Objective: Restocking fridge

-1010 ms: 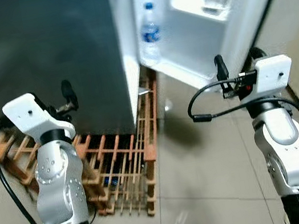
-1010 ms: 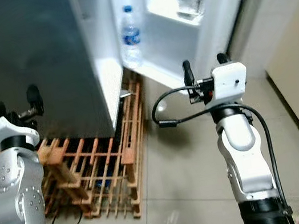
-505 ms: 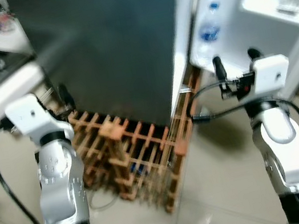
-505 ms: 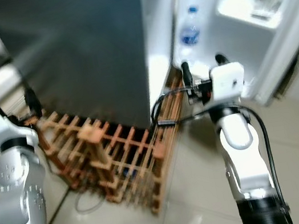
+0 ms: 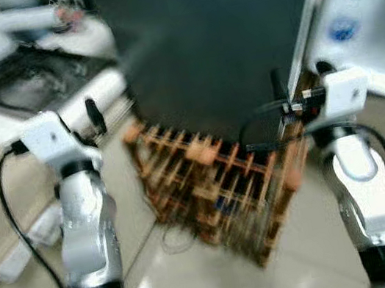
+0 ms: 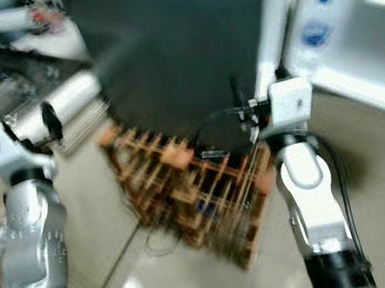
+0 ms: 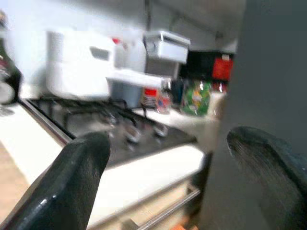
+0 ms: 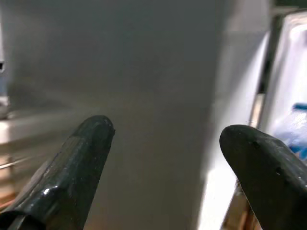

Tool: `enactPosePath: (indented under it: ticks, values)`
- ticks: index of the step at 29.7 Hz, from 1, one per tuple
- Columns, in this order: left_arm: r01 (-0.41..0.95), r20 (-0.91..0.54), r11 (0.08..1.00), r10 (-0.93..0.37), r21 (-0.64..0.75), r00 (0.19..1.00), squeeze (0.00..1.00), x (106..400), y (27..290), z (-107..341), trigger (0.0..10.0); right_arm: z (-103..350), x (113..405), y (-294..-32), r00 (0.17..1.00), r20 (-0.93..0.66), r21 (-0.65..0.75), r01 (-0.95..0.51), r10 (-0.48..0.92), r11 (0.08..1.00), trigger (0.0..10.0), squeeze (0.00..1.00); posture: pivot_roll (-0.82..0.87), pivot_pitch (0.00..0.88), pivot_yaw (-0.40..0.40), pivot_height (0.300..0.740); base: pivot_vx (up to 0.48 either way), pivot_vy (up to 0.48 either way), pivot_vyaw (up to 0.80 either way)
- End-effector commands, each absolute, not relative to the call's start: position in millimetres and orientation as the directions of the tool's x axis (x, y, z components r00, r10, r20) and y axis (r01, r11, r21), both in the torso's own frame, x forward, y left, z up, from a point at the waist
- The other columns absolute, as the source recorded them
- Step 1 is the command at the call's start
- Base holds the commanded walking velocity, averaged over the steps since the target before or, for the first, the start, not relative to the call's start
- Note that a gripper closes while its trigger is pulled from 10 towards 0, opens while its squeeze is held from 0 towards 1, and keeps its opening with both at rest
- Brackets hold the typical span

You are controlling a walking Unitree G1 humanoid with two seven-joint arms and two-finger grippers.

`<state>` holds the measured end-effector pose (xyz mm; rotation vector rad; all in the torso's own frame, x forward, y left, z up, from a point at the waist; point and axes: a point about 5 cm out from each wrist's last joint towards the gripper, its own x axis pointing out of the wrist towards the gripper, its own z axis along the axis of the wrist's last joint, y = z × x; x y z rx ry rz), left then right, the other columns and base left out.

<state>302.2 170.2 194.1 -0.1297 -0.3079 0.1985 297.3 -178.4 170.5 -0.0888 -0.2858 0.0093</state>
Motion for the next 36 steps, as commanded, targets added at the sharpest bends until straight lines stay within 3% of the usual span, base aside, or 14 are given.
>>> enactPosePath:
  ticks: [1, 4, 14, 22, 31, 36]
  values:
    - [-0.184, 0.294, 0.971, 0.222, -0.151, 0.930, 0.00, 302, 174, 195, 10.0, 178, 302, -171, 0.952, 0.303, -0.076, -0.028, 0.049, 0.997, 10.0, 0.00, -0.10, 0.000, -0.016, 0.740, 0.000, 0.000, 0.74]
    - [-0.165, 0.314, 0.977, 0.200, -0.133, 0.928, 0.00, 301, 169, 198, 10.0, 180, 307, -171, 0.950, 0.308, -0.074, -0.033, 0.054, 0.997, 10.0, 0.00, -0.09, 0.000, -0.020, 0.740, 0.000, 0.000, 0.73]
    - [-0.165, 0.293, 0.981, 0.187, -0.098, 0.938, 0.00, 307, 159, 192, 10.0, 184, 319, -162, 0.949, 0.302, -0.080, -0.070, 0.091, 0.994, 10.0, 0.00, -0.07, 0.000, -0.055, 0.740, 0.000, -0.462, 0.71]
    - [-0.199, 0.109, 0.978, 0.205, -0.070, 0.973, 0.00, 314, 167, 164, 10.0, 173, 316, -170, 0.958, 0.282, -0.073, -0.025, 0.045, 0.997, 10.0, 0.00, -0.06, 0.000, -0.023, 0.740, 0.000, -0.449, 0.68]
    - [-0.134, 0.253, 0.989, 0.114, 0.065, 0.961, 0.00, 321, 152, 189, 10.0, 175, 322, -162, 0.952, 0.299, -0.076, -0.047, 0.068, 0.996, 10.0, 0.00, -0.03, 0.000, -0.034, 0.740, 0.000, -0.100, 0.66]
    - [-0.122, 0.257, 0.990, 0.100, 0.071, 0.961, 0.00, 324, 149, 191, 10.0, 175, 324, -161, 0.952, 0.297, -0.074, -0.054, 0.073, 0.996, 10.0, 0.00, -0.01, 0.000, -0.043, 0.740, 0.000, 0.000, 0.64]
